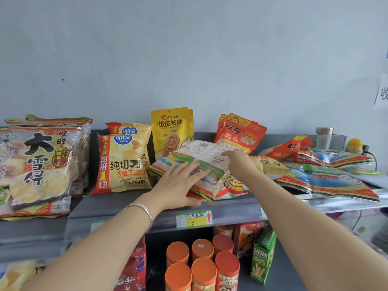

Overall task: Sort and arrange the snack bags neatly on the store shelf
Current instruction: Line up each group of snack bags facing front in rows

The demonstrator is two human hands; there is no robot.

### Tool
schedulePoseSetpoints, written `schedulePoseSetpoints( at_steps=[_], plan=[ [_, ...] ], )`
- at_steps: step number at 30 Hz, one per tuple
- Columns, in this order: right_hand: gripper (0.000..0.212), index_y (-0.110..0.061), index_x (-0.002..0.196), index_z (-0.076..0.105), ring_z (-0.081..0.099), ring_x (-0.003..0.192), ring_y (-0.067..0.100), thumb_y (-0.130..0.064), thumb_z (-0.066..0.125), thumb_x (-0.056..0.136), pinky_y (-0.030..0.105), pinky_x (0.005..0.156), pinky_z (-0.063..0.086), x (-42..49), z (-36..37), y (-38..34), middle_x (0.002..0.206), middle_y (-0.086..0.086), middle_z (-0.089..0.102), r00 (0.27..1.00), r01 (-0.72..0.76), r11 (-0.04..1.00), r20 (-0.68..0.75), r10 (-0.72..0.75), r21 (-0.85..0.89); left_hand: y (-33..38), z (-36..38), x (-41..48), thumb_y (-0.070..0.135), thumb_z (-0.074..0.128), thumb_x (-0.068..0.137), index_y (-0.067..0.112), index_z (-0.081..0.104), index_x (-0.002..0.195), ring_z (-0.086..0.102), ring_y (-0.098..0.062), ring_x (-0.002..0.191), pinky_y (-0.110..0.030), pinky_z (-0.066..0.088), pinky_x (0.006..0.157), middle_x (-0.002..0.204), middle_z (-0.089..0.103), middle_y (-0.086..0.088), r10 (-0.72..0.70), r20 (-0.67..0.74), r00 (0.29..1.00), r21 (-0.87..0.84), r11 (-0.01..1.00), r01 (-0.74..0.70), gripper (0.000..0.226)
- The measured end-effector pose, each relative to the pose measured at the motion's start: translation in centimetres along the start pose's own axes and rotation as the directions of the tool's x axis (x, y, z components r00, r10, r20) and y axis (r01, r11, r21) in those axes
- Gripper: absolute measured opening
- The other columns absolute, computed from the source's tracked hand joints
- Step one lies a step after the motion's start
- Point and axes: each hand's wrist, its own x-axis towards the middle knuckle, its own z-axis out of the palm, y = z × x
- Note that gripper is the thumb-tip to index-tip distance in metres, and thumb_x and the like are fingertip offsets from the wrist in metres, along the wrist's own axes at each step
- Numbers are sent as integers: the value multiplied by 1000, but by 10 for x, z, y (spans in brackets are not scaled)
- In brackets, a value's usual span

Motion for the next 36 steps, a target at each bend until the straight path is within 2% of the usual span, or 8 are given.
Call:
schedulePoseSetpoints(
  at_steps=[3,6,10,14,19,23,30,36],
  plan=[
    [70,-24,141,47,61,97,24,15,31,84,23,52,38,-2,-4,6,143,9,48,997,61,997,46,-59,-55,8,-3,3,47,50,91,41,7,148,4,-21,146,-46,7,118,159,3,7,-29,-51,998,29,999,30,72],
    [70,-26,146,38,52,118,28,9,35,86,34,81,51,-2,-3,13,148,7,42,986,146,983,94,-136,-111,13,-7,7,32,47,96,37,14,149,15,-20,145,-42,13,118,158,15,7,-30,-151,988,36,999,36,62],
    [77,-31,150,25,26,140,32,-4,55,85,52,109,34,5,-8,16,154,2,30,977,209,967,63,-201,-146,11,-21,16,25,49,96,34,38,142,49,-16,127,-31,44,95,142,48,8,-152,-416,897,-186,979,80,48],
    [78,-28,145,30,20,145,29,-36,73,81,56,113,24,20,-16,8,152,-2,32,963,216,966,-133,-235,-142,15,-42,35,21,50,96,22,55,130,62,-17,98,-27,47,75,117,66,1,-284,-540,792,-457,889,7,34],
    [43,-19,105,41,57,105,30,-40,71,82,46,85,43,36,-20,-4,105,0,60,937,235,969,-248,-246,-75,9,-62,53,23,59,90,18,54,130,54,-21,118,-46,43,99,126,61,-3,-318,-699,640,-412,911,3,41],
    [43,-17,97,38,55,73,20,-40,71,82,39,64,48,41,-35,-16,82,-1,54,957,191,916,-273,-95,352,0,-65,53,22,59,90,17,26,146,31,-23,135,-40,33,103,146,33,-12,-543,-707,453,-520,833,188,65],
    [43,-16,105,40,51,79,15,-42,68,85,42,80,54,53,-51,-8,88,-2,49,952,65,733,-262,157,677,-3,-47,55,19,56,93,25,14,149,30,-22,135,-18,29,96,152,9,-9,-731,-227,643,-832,489,262,71],
    [45,-16,109,43,54,85,20,-48,64,86,40,79,52,56,-56,7,92,-1,51,900,19,647,-294,321,762,1,-41,67,22,58,92,23,13,150,26,-27,138,-39,28,111,153,15,-10,-676,-61,734,-844,427,323,73]
  ],
)
